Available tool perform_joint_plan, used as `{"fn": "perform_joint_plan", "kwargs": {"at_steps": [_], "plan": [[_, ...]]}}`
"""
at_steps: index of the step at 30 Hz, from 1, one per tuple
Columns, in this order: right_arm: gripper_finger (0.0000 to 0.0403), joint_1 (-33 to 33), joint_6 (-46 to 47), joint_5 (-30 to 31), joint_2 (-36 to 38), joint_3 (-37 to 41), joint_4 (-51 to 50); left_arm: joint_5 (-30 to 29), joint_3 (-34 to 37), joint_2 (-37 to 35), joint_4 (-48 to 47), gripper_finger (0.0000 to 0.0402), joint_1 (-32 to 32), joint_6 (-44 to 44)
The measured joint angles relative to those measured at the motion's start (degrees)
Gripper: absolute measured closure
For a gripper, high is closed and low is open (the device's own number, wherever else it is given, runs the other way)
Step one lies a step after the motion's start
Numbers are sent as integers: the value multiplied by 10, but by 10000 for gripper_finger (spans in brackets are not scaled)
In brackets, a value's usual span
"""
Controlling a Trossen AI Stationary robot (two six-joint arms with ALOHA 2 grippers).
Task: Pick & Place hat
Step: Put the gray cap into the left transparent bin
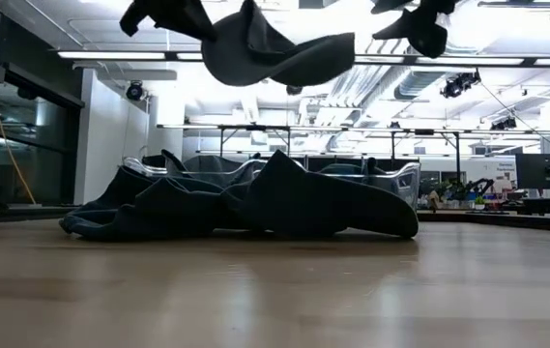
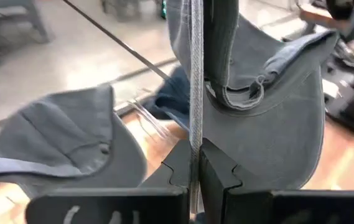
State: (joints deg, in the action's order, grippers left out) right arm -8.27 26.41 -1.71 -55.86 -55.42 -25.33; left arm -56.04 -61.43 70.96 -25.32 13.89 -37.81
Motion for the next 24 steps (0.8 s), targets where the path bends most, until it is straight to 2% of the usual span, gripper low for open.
{"fn": "perform_joint_plan", "kwargs": {"at_steps": [10, 19, 24], "plan": [[197, 0, 38, 54, 0, 0, 36, -103, 0, 0, 58, 396, 0, 2], [182, 0, 37, 54, -25, 0, 105, -135, 0, 4, 118, 396, 0, 26], [182, -11, 49, 54, -44, 0, 151, -146, 0, 4, 122, 396, 0, 35]]}}
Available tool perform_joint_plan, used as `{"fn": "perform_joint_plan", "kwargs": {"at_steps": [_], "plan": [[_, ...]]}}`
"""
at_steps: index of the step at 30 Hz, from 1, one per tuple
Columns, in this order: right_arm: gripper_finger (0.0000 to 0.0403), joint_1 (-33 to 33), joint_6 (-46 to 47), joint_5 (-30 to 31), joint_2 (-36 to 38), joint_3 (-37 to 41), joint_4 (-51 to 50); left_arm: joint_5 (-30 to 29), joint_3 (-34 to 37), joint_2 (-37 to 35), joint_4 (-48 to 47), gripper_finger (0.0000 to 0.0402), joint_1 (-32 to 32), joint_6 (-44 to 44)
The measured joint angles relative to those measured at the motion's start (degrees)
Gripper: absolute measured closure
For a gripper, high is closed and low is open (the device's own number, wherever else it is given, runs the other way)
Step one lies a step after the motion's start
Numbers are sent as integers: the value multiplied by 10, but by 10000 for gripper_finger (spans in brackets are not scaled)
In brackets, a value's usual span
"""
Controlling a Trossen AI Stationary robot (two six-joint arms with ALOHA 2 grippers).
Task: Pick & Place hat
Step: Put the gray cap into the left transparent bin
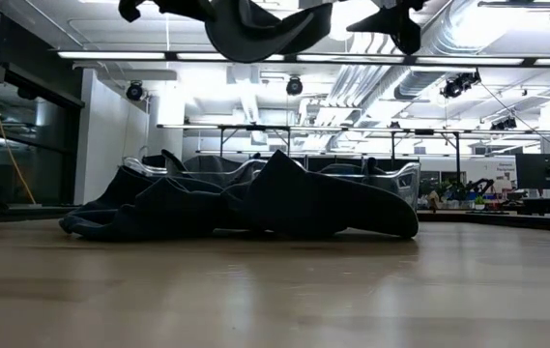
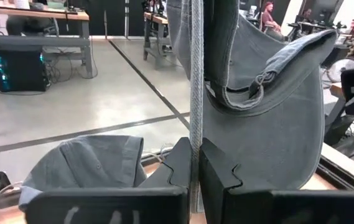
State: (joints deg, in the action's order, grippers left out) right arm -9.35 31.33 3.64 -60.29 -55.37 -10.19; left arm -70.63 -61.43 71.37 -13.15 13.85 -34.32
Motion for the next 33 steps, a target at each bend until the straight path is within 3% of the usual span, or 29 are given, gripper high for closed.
{"fn": "perform_joint_plan", "kwargs": {"at_steps": [5, 13, 18, 29, 33], "plan": [[182, -50, 19, -45, -1, 0, 27, 2, 0, 0, -3, 396, 0, 0], [182, -161, 62, -176, -1, 0, 60, 32, 0, 0, -3, 396, 0, 15], [182, -231, 89, -288, 0, 0, 89, 50, 0, 0, -2, 396, 0, 30], [182, -343, -6, -441, -19, -1, 115, 100, 0, 0, -2, 396, 0, 46], [183, -361, -50, -501, -55, -40, 109, 115, 0, 0, -2, 396, 0, 46]]}}
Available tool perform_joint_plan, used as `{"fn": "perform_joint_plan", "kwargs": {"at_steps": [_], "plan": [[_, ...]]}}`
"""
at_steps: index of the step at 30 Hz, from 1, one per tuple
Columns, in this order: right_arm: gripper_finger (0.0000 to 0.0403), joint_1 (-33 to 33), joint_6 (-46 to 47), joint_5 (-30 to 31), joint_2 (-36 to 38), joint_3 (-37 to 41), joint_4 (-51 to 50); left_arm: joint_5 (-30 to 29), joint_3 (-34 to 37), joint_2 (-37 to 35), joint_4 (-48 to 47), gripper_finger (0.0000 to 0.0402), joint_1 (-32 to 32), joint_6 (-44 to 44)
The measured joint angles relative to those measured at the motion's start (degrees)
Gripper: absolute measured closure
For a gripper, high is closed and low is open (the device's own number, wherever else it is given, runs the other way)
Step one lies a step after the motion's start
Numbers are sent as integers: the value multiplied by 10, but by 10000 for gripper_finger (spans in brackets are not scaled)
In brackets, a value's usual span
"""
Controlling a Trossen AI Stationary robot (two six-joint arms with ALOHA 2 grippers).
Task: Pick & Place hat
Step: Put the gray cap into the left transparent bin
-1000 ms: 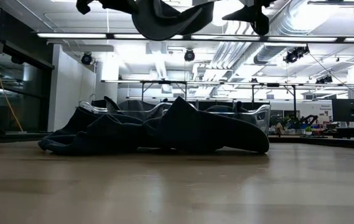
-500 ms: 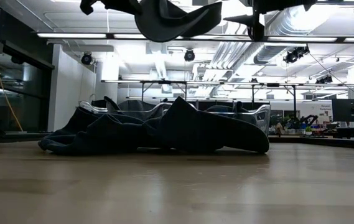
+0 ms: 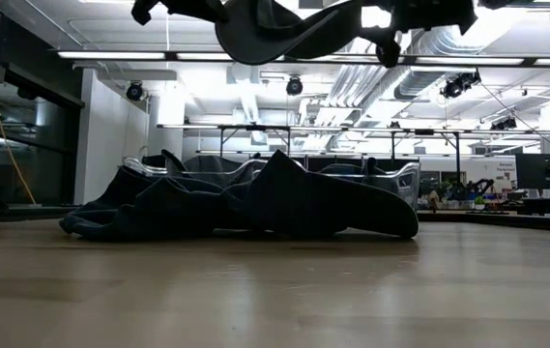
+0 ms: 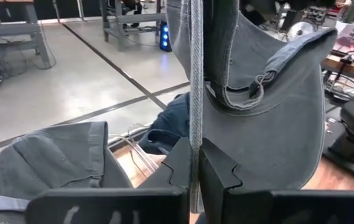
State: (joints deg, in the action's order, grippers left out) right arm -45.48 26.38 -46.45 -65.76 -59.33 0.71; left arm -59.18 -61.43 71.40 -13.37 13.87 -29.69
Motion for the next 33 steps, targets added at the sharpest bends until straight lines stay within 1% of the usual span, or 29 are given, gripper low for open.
{"fn": "perform_joint_plan", "kwargs": {"at_steps": [4, 6, 9, 11, 13, 16, 19, 22, 26, 33], "plan": [[183, -2, -68, -29, -47, -78, -57, 6, 0, 0, 0, 396, 0, 0], [183, -2, -131, -40, -69, -124, -117, 8, 0, 0, 0, 396, 0, 0], [183, -1, -244, -39, -107, -195, -244, 14, 0, 0, 0, 396, 0, 1], [183, -1, -311, -25, -132, -242, -329, 19, 0, 0, 0, 396, 0, 7], [183, 8, -369, 3, -152, -285, -394, 21, 0, 0, 0, 396, 0, 10], [183, 32, -434, 44, -177, -327, -451, 23, 0, 0, 1, 396, 0, 10], [183, 57, -454, 63, -197, -350, -481, 25, 0, 0, 0, 396, 0, 10], [183, 79, -458, 76, -203, -352, -488, 27, 0, 0, 0, 396, 0, 10], [183, 102, -461, 130, -213, -351, -485, 27, 0, 0, 0, 396, 0, 14], [183, 124, -440, 131, -248, -350, -471, 32, 0, 0, 0, 396, 0, 22]]}}
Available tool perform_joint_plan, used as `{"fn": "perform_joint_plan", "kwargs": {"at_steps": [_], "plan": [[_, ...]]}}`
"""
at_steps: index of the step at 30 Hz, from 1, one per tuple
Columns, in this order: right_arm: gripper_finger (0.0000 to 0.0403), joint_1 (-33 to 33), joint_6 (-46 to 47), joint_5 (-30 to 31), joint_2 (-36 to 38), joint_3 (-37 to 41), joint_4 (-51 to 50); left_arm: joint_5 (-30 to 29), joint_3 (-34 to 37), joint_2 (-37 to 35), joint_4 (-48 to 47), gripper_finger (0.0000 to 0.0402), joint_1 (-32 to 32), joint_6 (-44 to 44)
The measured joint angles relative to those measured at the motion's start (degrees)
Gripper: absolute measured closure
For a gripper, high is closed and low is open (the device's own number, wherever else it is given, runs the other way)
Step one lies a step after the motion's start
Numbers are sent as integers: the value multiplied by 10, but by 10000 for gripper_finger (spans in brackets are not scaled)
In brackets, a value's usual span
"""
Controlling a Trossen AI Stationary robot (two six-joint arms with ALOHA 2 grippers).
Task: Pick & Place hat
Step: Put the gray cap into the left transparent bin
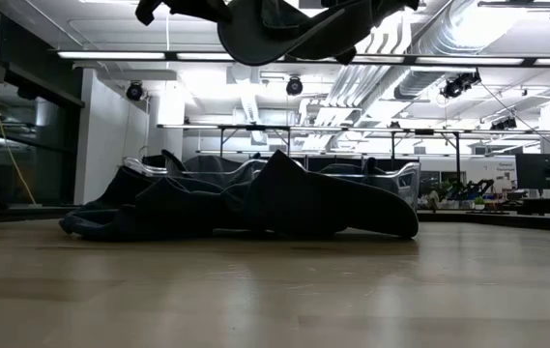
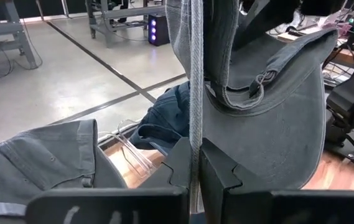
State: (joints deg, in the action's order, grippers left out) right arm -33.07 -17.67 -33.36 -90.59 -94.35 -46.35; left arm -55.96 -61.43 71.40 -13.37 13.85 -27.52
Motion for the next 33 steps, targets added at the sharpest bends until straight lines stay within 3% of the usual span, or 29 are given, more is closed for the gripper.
{"fn": "perform_joint_plan", "kwargs": {"at_steps": [6, 11, 17, 22, 33], "plan": [[186, 20, 7, -18, -21, 0, 3, 0, 0, 0, 0, 396, 0, 3], [217, 21, 7, -23, -24, 0, 25, 0, 0, 0, 0, 395, 0, 1], [294, 16, 11, -22, -24, 0, 42, 3, 0, 0, 0, 393, 0, -3], [386, 15, 8, -4, -24, 0, 42, 4, 0, 0, 0, 390, 0, -3], [399, 2, 3, 3, -24, 0, 43, 0, 0, 0, 1, 368, 0, 1]]}}
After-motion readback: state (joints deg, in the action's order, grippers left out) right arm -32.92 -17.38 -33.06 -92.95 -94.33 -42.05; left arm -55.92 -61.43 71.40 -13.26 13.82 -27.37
